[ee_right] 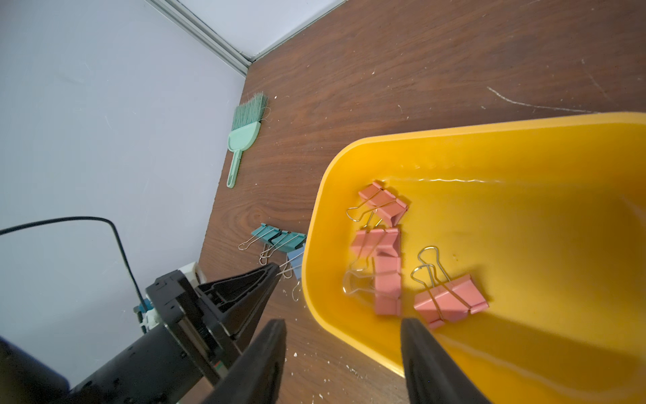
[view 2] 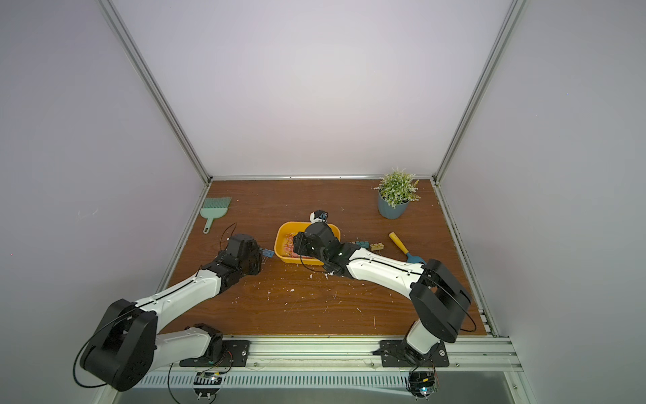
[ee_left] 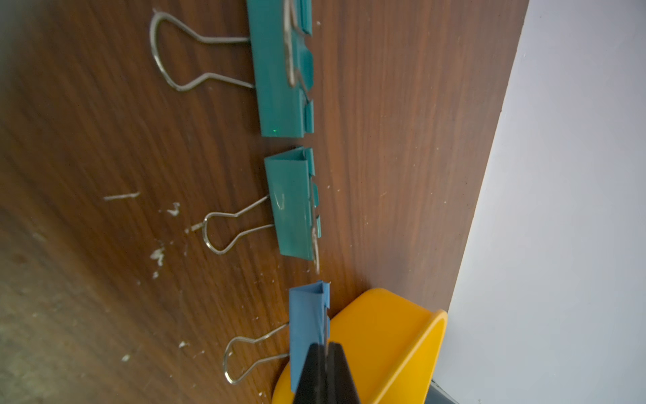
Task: Take out the binder clips from the storage box
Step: Place the binder clip at the center of the board.
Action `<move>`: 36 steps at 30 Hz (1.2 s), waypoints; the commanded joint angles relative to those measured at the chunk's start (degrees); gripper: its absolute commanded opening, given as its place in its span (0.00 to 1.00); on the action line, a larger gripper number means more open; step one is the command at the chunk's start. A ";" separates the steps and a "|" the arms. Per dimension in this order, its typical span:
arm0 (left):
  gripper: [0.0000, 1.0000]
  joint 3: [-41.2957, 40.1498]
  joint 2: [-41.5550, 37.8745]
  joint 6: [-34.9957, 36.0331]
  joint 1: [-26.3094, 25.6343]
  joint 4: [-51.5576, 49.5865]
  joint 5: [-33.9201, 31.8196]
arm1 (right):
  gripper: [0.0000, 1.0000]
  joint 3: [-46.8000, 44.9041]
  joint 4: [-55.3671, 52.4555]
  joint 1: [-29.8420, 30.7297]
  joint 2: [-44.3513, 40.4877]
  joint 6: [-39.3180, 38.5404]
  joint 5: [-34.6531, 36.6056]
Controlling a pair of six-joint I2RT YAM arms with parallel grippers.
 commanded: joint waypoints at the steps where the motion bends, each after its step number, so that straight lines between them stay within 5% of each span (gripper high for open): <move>1: 0.00 -0.18 1.30 -2.05 -0.62 0.86 -2.62 | 0.59 1.01 -0.14 0.25 -1.33 -0.15 1.55; 24: 0.11 -1.82 5.55 -0.08 -0.62 7.47 -3.23 | 0.59 0.07 -0.13 0.16 -1.35 -0.42 2.38; 36: 0.34 -2.67 2.84 0.93 -0.71 7.56 -1.92 | 0.59 0.05 -0.63 0.14 -1.55 -0.21 2.68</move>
